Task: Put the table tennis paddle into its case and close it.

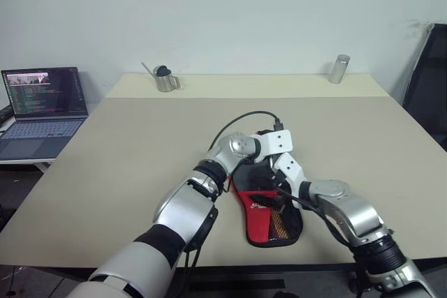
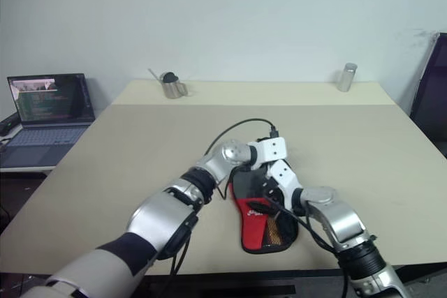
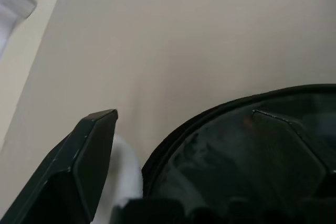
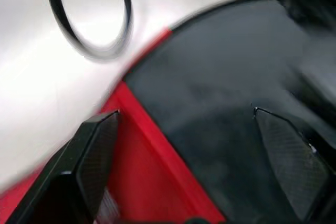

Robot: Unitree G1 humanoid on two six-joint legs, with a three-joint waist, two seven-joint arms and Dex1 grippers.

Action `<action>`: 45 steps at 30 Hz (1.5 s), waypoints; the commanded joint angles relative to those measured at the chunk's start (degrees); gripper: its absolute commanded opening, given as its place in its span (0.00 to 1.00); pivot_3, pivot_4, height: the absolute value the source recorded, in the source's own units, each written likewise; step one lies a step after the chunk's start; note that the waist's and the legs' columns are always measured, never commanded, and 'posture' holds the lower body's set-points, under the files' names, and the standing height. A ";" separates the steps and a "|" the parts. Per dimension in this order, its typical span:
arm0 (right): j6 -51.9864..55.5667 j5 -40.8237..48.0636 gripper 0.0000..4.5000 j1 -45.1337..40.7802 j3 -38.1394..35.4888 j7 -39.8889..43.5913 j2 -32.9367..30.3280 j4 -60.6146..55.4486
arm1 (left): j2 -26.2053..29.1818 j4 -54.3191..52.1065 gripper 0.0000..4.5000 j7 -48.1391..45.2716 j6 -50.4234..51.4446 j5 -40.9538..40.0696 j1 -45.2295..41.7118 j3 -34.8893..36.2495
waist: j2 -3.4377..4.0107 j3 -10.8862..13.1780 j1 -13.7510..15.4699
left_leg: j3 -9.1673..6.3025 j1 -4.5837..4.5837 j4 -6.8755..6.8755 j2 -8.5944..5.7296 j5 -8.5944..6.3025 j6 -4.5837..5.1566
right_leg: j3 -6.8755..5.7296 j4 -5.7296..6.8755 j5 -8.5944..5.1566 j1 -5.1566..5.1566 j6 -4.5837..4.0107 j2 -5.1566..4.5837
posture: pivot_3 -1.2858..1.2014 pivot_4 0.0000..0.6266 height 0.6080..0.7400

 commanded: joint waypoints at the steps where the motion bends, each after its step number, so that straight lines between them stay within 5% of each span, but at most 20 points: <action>1: 0.10 1.73 1.00 1.14 0.73 3.91 -2.27 -3.94 | 2.08 -8.27 0.99 -5.80 2.65 -4.45 -2.05 2.47 | 0.00 0.01 -0.01 | -0.01 0.00 0.00 0.02 -0.04 0.07 | 0.01 -0.01 0.00 0.01 0.00 0.02 | 0.52 0.24 1.00; 13: -2.30 3.84 1.00 1.72 -3.79 8.55 -8.34 -3.65 | 19.78 -47.02 0.99 -25.44 30.33 -21.51 8.72 9.72 | 0.06 0.05 -1.32 | -0.03 0.01 0.02 0.10 -0.05 0.09 | 0.15 0.01 0.00 0.02 0.00 0.08 | 0.52 0.24 1.00; 19: -3.67 5.10 1.00 1.47 -6.48 10.54 -10.19 -2.33 | 28.52 -57.91 0.99 -31.90 46.33 -32.61 16.34 13.93 | 0.09 0.07 -1.27 | -0.04 0.01 0.03 0.13 -0.05 0.09 | 0.16 0.00 0.00 0.01 -0.01 0.12 | 0.52 0.24 1.00; 23: -5.13 7.59 1.00 -0.81 -12.62 12.50 -13.19 1.06 | 25.41 -65.96 0.99 -25.02 55.99 -37.04 25.09 14.99 | 0.09 0.07 -0.71 | -0.09 0.00 0.08 0.10 -0.07 0.12 | 0.13 -0.03 0.00 0.09 0.00 0.09 | 0.52 0.24 1.00; 28: -6.99 7.95 1.00 -7.92 -18.69 9.56 -13.65 10.08 | 17.12 -67.26 0.99 -13.96 54.40 -35.19 32.56 11.99 | 0.08 0.08 -0.20 | -0.08 0.01 0.11 0.12 -0.06 0.11 | 0.15 -0.01 0.02 0.09 -0.03 0.05 | 0.52 0.24 1.00; 35: -10.16 4.22 1.00 -18.44 -19.09 -0.25 -7.08 22.58 | 9.24 -61.14 0.99 -6.54 52.42 -33.84 34.28 7.80 | 0.11 0.06 -0.40 | 0.05 0.07 0.05 0.18 0.02 -0.04 | 0.26 0.02 0.05 0.06 -0.09 0.05 | 0.52 0.24 1.00; 45: -12.26 2.10 1.00 -31.88 -21.95 -16.58 5.87 41.09 | 5.56 -50.98 0.99 4.12 51.47 -30.20 35.78 7.33 | 0.21 -0.01 -0.91 | 0.08 0.06 0.04 0.14 0.03 -0.05 | 0.29 0.04 0.06 0.01 -0.10 -0.01 | 0.52 0.24 1.00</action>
